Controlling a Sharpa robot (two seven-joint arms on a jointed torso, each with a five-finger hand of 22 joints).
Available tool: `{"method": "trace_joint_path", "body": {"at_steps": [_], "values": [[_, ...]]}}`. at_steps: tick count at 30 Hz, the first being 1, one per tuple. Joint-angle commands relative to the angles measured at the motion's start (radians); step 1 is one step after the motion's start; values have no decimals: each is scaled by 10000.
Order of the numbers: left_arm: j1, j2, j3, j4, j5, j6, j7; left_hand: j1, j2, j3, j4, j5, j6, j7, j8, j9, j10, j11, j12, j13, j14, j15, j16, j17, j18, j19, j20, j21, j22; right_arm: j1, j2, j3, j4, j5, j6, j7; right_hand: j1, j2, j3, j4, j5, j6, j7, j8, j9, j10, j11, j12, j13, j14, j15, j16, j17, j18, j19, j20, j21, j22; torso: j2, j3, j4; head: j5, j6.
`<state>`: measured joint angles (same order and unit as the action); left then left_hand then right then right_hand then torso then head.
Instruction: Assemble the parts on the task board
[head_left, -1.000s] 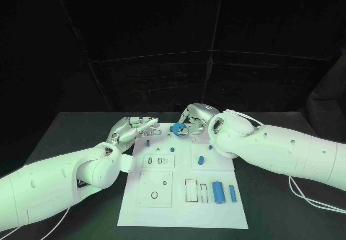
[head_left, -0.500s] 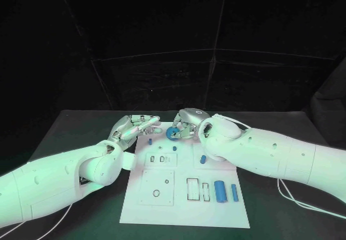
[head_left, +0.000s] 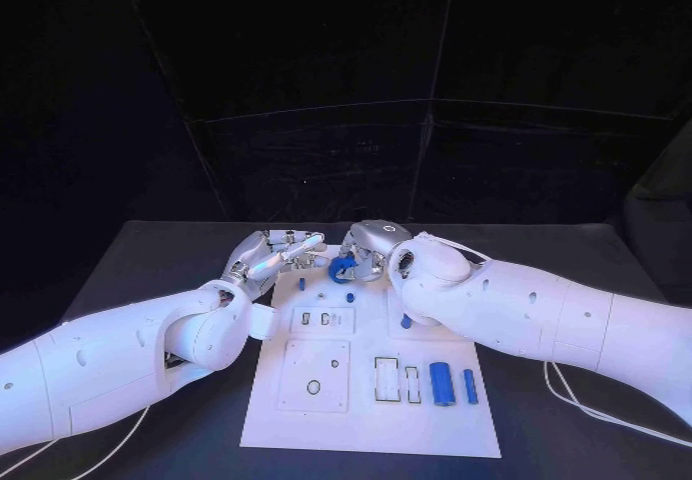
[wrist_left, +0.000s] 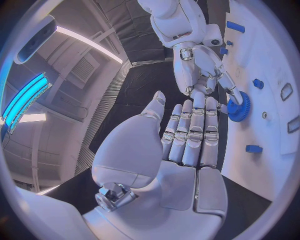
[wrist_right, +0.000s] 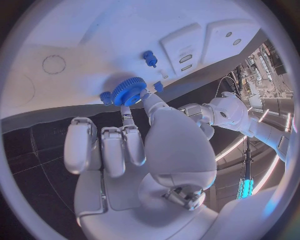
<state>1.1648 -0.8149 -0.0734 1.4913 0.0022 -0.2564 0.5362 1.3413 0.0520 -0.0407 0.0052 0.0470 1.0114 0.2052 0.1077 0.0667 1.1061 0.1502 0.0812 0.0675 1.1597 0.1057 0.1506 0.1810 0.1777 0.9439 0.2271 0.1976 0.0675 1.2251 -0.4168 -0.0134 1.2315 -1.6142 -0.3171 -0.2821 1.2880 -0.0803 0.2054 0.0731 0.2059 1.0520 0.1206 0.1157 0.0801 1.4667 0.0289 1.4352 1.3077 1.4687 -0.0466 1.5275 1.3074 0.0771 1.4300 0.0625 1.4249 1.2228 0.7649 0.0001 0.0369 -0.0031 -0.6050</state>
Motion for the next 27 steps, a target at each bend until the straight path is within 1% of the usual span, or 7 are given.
{"method": "trace_joint_path", "body": {"at_steps": [1,5,7,10,17,22,27], "values": [[17,15,11,5,-8,58,93,18,121,0,-36,19,8,48,-67,-12,54,46,-37,-11,10,46,-34,17,71,43,7,-41,-12,-51,49,-33,-90,-219,219,-41,41,-63,63,22,-197,-232,82,-136,-47,381,104,-71,1303,768,106,-19,1360,-113,60,49,36,10,-2,1,-9,-8,-14],[18,14,11,5,-8,58,83,18,121,0,-36,19,8,48,-67,-12,54,46,-37,-11,10,46,-34,17,71,43,7,-41,-12,-62,91,-35,-161,-214,318,-49,-170,-188,-78,128,-428,-587,172,-364,-120,330,190,-167,1231,765,179,-28,1346,-111,44,108,26,-9,-3,1,-9,-5,-15],[18,13,11,5,-8,62,79,18,121,0,-36,19,8,48,-67,-12,54,46,-37,-11,10,46,-34,17,71,43,7,-41,-12,-64,97,-36,-187,-199,338,-67,-519,-262,-391,398,-629,-870,251,-502,-136,287,273,-243,1179,763,257,-33,1339,-107,30,193,21,-14,-3,0,-9,-5,-15],[18,13,11,4,-8,66,70,18,121,0,-36,19,8,48,-67,-12,54,46,-37,-11,10,46,-34,17,71,43,7,-41,-12,-67,97,-37,-235,-102,437,-81,-826,-258,-803,760,-851,-1202,341,-538,-151,216,357,-366,1089,763,331,-35,1344,-103,17,265,20,-18,-1,1,-7,-13,-13],[18,5,11,0,-8,69,49,18,124,-2,-48,19,0,55,-78,-13,47,51,-50,-13,3,51,-51,19,70,39,11,-53,-14,-68,4,-37,-238,57,721,-130,-1144,-47,-1608,1373,-283,-1353,402,-496,-120,132,411,-488,1010,761,393,-37,1349,-99,1,340,29,-13,-1,9,-16,-11,-22],[18,-3,11,3,-8,69,42,18,124,-2,-48,19,0,55,-78,-13,47,51,-50,-13,3,51,-51,19,70,39,11,-53,-14,-68,-109,-37,-177,123,901,-126,-1118,49,-1842,1503,-117,-1226,364,-438,-95,137,395,-474,1029,764,380,-34,1365,-98,0,336,34,-5,1,11,-24,-16,-36],[18,-8,11,-1,-8,66,39,18,124,-2,-48,19,0,55,-78,-13,47,51,-50,-13,3,51,-51,19,70,39,11,-53,-14,-68,-222,-37,-100,158,718,-101,-978,188,-1939,1527,-5,-1114,328,-399,-83,160,364,-437,1066,771,357,-22,1400,-108,23,318,62,54,-3,12,-33,-12,-44]]}}
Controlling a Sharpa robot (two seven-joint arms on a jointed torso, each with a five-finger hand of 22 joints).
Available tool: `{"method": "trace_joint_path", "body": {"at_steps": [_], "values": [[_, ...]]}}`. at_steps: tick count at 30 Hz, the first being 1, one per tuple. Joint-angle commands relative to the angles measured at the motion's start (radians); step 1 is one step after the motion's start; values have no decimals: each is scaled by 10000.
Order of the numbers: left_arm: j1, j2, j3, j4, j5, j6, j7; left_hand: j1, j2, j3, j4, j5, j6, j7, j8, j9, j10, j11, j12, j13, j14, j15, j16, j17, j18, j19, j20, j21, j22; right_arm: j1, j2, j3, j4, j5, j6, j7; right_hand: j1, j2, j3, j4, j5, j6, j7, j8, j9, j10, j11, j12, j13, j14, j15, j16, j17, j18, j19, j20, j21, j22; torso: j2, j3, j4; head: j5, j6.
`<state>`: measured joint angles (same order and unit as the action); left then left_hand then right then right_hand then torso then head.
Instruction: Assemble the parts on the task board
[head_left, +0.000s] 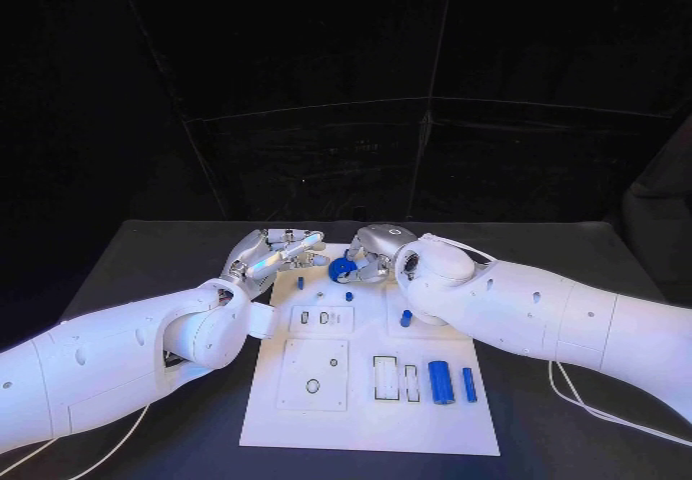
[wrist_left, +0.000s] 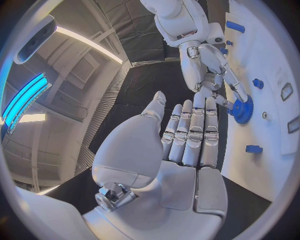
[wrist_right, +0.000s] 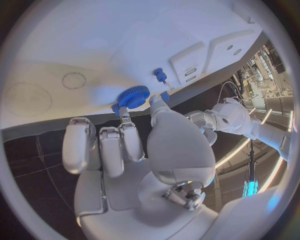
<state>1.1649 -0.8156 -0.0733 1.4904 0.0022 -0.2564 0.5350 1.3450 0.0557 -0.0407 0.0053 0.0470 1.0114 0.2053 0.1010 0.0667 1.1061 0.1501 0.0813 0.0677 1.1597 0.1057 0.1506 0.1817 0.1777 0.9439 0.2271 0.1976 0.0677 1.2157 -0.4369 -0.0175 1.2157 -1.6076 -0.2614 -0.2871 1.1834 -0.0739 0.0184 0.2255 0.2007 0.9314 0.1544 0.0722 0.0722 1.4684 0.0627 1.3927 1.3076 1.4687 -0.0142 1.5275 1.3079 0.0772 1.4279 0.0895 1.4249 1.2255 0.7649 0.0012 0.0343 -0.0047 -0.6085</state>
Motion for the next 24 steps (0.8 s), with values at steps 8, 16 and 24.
{"method": "trace_joint_path", "body": {"at_steps": [8,16,24], "values": [[17,-1,10,-6,-8,66,46,-19,88,-2,-49,19,1,55,-11,-13,47,51,-51,-14,3,51,-51,12,70,39,11,-54,-16,27,-212,4,257,181,-672,205,425,293,-168,-107,85,206,-49,56,-4,179,-14,40,1120,783,-4,-3,1447,-120,69,12,93,86,-3,-4,-11,15,-22],[16,-35,9,-10,-8,60,40,-36,88,-15,-60,19,-10,67,-30,-14,35,62,-71,-15,-2,58,-74,15,70,34,17,-72,-17,24,-885,0,883,521,-2033,729,559,217,-348,-168,50,121,-23,-11,-29,143,6,-33,1066,766,9,-36,1369,-118,58,14,85,68,-18,-8,-55,3,-4],[16,-99,9,2,-8,51,46,-34,88,-15,-66,19,-12,67,-33,-14,34,63,-75,-15,-2,59,-78,16,70,34,18,-75,-17,50,-2396,3,1840,1771,-1818,1178,1379,202,-435,-682,-78,320,-76,46,-10,126,-45,-88,1039,752,-32,-70,1312,-115,47,-14,75,63,-55,-7,-169,-79,55]]}}
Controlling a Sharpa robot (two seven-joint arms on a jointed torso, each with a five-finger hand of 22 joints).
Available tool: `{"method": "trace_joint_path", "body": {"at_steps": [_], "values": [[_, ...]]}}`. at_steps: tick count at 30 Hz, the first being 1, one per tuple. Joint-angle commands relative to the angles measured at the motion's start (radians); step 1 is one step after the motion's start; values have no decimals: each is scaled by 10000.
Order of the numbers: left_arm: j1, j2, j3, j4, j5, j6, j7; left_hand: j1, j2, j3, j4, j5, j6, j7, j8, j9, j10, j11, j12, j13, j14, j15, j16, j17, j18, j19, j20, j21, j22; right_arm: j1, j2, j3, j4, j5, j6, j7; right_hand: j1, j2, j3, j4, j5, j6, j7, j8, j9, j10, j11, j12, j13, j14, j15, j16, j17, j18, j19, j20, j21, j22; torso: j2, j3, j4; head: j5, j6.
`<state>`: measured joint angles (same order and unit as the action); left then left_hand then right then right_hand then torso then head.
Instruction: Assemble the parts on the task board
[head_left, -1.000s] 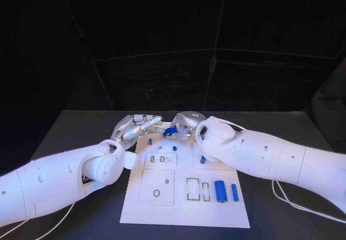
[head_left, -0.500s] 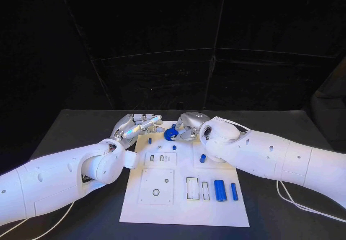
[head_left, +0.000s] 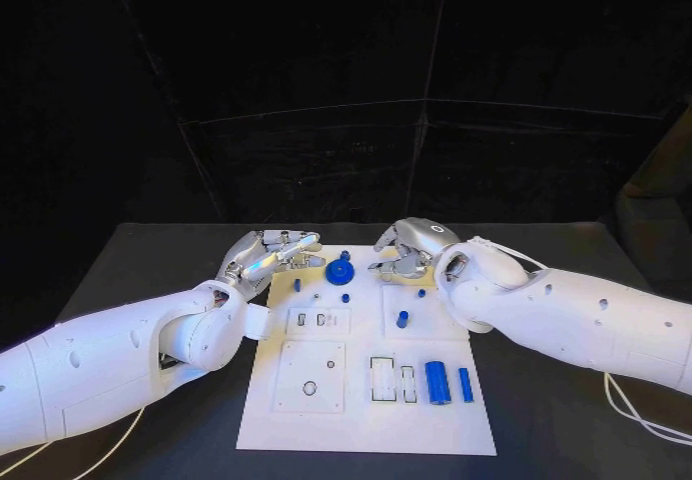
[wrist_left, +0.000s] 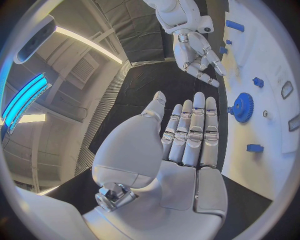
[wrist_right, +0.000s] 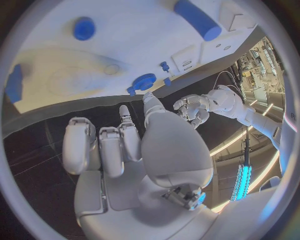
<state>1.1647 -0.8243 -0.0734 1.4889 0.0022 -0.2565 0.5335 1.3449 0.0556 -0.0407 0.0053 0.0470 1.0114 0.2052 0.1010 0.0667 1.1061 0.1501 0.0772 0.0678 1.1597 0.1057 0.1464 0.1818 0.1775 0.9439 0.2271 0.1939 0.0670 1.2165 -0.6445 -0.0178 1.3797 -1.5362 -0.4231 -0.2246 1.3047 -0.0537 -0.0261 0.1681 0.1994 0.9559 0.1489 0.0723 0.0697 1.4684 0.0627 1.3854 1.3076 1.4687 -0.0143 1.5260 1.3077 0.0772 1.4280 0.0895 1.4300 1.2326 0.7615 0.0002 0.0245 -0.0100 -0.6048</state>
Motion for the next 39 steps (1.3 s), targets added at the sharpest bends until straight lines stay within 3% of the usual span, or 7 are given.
{"method": "trace_joint_path", "body": {"at_steps": [1,6,10,14,19,23,39], "values": [[18,-20,10,20,-8,50,62,-32,89,-15,-67,19,-12,66,-34,-15,34,63,-35,-16,-1,59,-36,16,71,33,18,-38,-10,60,-687,7,288,1544,69,801,454,23,71,-307,-116,114,-28,53,16,119,-55,-28,1033,748,-42,-66,1294,-113,38,-24,17,-17,-32,0,-110,-38,41],[19,-32,10,29,-7,38,66,-32,90,-14,-69,19,-12,65,-34,-14,34,63,-35,-16,-1,59,-37,16,71,34,18,-39,-9,85,-1475,5,269,2364,528,1512,1086,-15,195,-824,-46,161,-21,38,5,38,-59,-158,944,733,-48,-99,1235,-99,-19,-22,-33,-111,-36,1,-169,-101,79],[19,-23,9,38,-7,36,68,-27,94,-12,-77,19,-7,58,-35,-13,40,60,-36,-15,4,59,-40,18,72,35,19,-42,-9,91,-1977,2,-34,2696,775,2237,1219,-97,162,-1007,48,36,-6,-43,-25,-24,-45,-239,889,736,-36,-99,1253,-92,-47,-17,-53,-143,-30,43,-247,-104,93],[17,2,9,34,-7,44,67,-22,101,-10,-85,19,1,50,-34,-11,48,55,-37,-13,10,57,-43,21,73,38,19,-45,-8,91,-2201,0,-276,2795,846,2669,1238,-123,102,-1095,93,-552,19,-118,-71,-44,-17,-245,891,743,-10,-92,1281,-93,-52,2,-52,-132,-15,87,-243,-141,79],[15,23,8,20,-7,43,64,-22,101,-10,-85,19,1,50,-34,-11,48,55,-37,-13,10,57,-43,21,73,38,19,-45,-8,90,-2324,-1,-491,2841,941,2940,1222,-128,80,-1102,84,-640,30,-115,-65,-44,-9,-240,896,745,-5,-89,1290,-93,-53,6,-52,-132,-33,33,-197,-207,51],[12,54,7,-9,-7,46,62,-22,101,-10,-85,19,1,50,-34,-11,48,55,-37,-13,10,57,-43,21,73,38,19,-45,-8,88,-2365,-1,-592,2859,1114,3091,1208,-130,69,-1099,88,-656,40,-109,-60,-45,-3,-240,896,745,-2,-90,1289,-94,-53,8,-51,-130,-24,31,-170,-205,27],[-1,145,6,-139,-7,49,13,48,103,6,-175,16,21,30,-46,-6,75,37,-50,-9,34,46,-68,35,79,56,16,-65,-4,53,-2123,-4,-1006,2779,1725,3315,1207,143,77,-1192,200,30,16,200,54,-12,-19,-151,967,766,-3,-55,1389,-102,-29,19,-18,-64,-44,-4,-199,-210,-96]]}}
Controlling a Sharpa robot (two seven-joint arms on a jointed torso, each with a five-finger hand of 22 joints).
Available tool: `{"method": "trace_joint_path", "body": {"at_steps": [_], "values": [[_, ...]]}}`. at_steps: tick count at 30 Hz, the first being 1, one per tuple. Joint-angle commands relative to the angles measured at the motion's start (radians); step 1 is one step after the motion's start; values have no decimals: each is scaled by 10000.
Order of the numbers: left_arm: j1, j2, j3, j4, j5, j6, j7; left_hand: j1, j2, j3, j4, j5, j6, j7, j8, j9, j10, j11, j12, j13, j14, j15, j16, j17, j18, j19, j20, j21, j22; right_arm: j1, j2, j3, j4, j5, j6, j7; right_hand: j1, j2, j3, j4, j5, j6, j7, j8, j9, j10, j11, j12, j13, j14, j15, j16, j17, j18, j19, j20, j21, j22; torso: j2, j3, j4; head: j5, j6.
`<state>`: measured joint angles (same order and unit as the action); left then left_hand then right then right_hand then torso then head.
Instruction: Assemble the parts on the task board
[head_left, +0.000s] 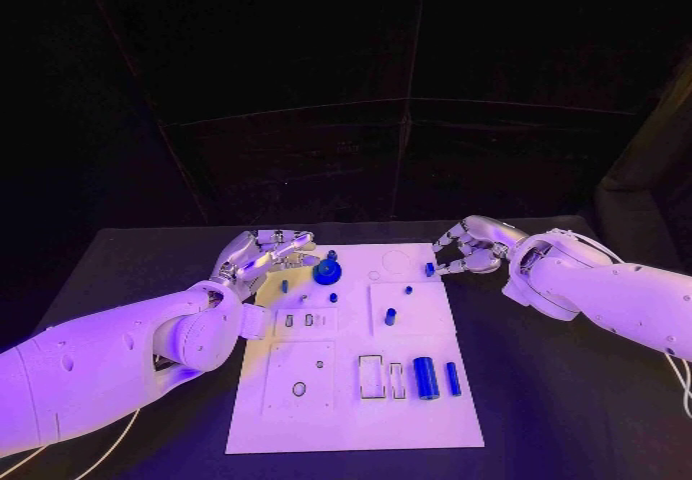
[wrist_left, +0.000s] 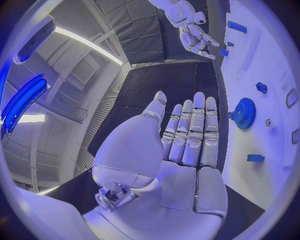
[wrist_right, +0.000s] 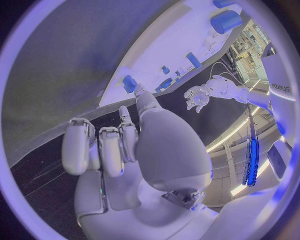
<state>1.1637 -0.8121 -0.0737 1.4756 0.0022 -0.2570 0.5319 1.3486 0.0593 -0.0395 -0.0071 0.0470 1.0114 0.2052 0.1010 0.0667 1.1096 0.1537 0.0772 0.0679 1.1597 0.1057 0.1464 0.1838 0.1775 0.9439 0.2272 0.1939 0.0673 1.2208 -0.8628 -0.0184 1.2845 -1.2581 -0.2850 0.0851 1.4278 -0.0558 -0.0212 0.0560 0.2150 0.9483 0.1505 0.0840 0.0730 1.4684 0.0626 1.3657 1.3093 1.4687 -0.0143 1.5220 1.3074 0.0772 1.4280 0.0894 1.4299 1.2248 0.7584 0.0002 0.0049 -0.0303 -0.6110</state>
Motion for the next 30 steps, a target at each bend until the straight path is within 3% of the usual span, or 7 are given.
{"method": "trace_joint_path", "body": {"at_steps": [1,13,30], "values": [[7,28,9,-11,-7,54,28,11,66,-6,-51,16,21,30,-46,-6,39,1,-50,-10,34,46,-69,15,79,56,15,-66,-7,9,77,2,-73,-18,369,212,-23,183,34,-76,39,139,-4,92,22,-11,-22,48,951,767,-6,-13,1394,-102,-28,17,-16,16,-12,-3,1,-9,-39],[-6,77,8,-52,-7,82,19,11,66,-6,-51,16,21,30,-46,-6,39,1,-50,-10,34,46,-69,15,79,56,15,-66,-7,-33,338,1,-334,-144,722,172,20,362,137,-160,-25,465,-48,155,22,-20,-64,44,950,767,-40,-15,1397,-101,-31,-14,-15,15,-10,-11,-9,-7,-23],[-20,107,7,-98,-7,120,18,22,70,-3,-68,15,26,27,-49,-5,44,-1,-54,-10,38,44,-75,18,79,61,14,-70,-7,-78,570,-1,-546,-365,1050,-51,131,688,566,-297,60,972,-180,196,-1,16,-181,117,1016,794,-135,34,1526,-125,25,-94,45,152,-24,-19,-10,-24,-110]]}}
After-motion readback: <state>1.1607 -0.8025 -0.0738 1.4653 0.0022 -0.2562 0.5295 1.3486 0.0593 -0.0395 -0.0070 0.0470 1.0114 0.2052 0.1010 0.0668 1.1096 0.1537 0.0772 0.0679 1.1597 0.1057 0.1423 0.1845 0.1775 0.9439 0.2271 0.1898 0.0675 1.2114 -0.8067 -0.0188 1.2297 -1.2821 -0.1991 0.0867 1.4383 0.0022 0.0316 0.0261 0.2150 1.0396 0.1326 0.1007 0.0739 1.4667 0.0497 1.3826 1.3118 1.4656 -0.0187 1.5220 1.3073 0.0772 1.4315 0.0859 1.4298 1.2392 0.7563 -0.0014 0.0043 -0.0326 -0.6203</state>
